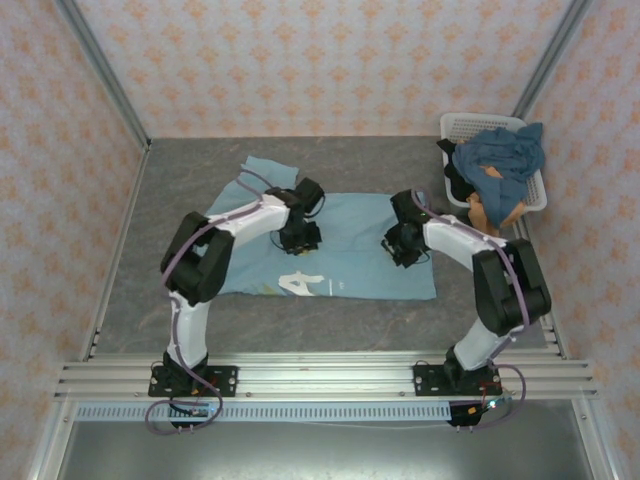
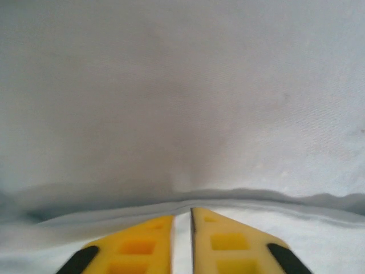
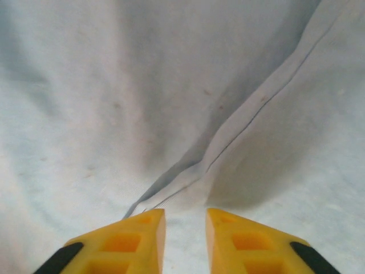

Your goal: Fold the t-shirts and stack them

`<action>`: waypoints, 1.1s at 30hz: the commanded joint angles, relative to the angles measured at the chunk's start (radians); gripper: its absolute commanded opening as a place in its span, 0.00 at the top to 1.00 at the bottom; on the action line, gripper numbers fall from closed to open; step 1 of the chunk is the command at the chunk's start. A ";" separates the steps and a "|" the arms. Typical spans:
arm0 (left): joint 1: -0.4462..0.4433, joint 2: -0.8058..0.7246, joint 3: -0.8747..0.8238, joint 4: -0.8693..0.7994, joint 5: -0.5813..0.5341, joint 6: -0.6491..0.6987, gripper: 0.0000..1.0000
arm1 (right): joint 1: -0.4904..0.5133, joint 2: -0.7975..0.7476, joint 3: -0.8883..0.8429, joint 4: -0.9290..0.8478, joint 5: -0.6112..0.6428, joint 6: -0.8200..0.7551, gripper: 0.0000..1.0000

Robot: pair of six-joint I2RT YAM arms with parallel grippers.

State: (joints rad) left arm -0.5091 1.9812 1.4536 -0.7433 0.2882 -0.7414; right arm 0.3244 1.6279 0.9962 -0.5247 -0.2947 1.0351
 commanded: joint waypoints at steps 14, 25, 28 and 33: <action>0.545 -0.404 -0.529 -0.075 0.001 0.103 0.78 | -0.050 -0.285 -0.263 -0.185 0.073 -0.098 0.63; 0.669 -0.323 -0.532 -0.024 -0.171 0.180 0.76 | -0.078 -0.101 -0.235 -0.339 0.209 -0.116 0.56; 0.682 -0.353 -0.530 -0.037 -0.163 0.185 0.70 | -0.079 -0.116 -0.243 -0.335 0.213 -0.123 0.56; 0.684 -0.424 -0.508 -0.064 -0.183 0.190 0.58 | -0.079 -0.123 -0.226 -0.350 0.220 -0.137 0.55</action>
State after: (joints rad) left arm 0.1616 1.6012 0.9230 -0.7921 0.1955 -0.5701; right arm 0.2584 1.4940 0.7792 -0.7788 -0.1699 0.9150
